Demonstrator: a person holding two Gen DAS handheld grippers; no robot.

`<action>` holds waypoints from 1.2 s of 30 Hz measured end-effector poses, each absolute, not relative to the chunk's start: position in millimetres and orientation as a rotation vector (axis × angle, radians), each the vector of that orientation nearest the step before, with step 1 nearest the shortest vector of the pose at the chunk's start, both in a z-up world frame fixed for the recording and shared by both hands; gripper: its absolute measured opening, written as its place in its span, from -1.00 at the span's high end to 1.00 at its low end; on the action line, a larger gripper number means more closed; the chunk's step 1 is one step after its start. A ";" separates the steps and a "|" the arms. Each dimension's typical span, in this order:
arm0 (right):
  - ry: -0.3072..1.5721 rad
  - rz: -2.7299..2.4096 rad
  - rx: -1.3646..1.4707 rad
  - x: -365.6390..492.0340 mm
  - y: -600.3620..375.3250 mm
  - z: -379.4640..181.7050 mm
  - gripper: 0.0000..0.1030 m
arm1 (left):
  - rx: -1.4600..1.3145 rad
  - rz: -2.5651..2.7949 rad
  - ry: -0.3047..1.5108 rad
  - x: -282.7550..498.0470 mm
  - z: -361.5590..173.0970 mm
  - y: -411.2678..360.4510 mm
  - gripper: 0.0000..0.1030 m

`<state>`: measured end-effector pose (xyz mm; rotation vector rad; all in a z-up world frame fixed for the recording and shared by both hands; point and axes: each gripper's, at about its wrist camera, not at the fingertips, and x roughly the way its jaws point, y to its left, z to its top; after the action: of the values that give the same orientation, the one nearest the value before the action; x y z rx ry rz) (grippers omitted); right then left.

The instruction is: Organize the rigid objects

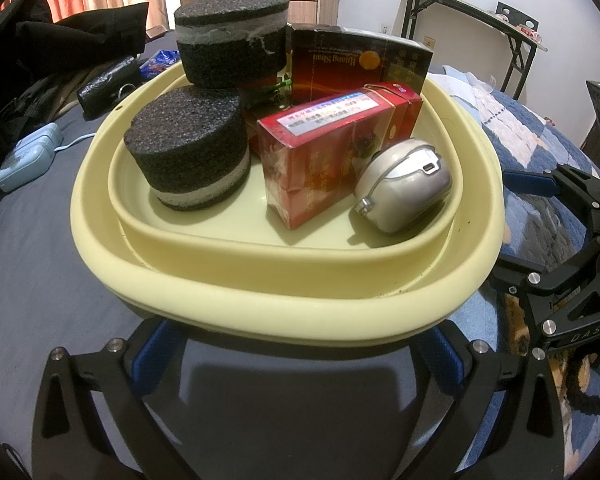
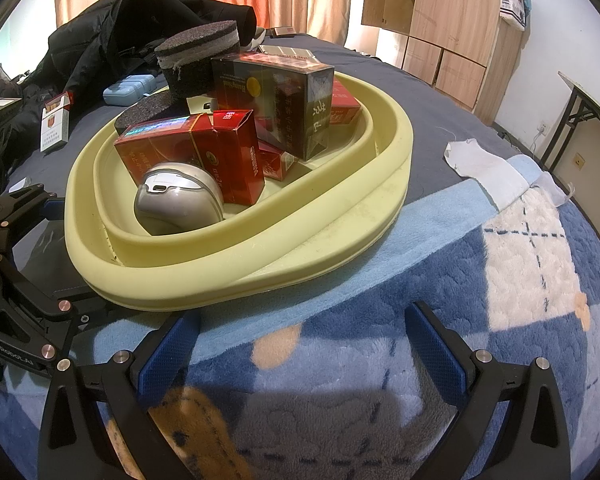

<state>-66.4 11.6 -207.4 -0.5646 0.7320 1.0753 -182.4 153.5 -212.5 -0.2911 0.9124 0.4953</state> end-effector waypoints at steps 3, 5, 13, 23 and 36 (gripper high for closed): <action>0.732 1.075 -0.565 -66.6 11.4 -207.2 -0.99 | -0.290 0.496 0.913 -182.0 -212.3 153.5 -1.00; 0.732 1.075 -0.565 -66.4 11.6 -207.4 -0.99 | -0.290 0.496 0.912 -182.3 -212.5 153.3 -1.00; 0.732 1.075 -0.564 -66.4 11.7 -207.5 -0.99 | -0.292 0.495 0.912 -182.4 -212.6 153.3 -1.00; 0.732 1.075 -0.564 -66.5 11.3 -206.9 -0.99 | -0.300 0.490 0.906 -184.5 -213.1 152.4 -1.00; 0.732 1.075 -0.564 -66.4 11.7 -207.4 -0.99 | -0.303 0.487 0.904 -185.5 -213.3 152.1 -1.00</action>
<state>-66.4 11.7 -207.4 -0.5644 0.7322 1.0749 -185.5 152.1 -213.3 -0.3032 0.9044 0.4873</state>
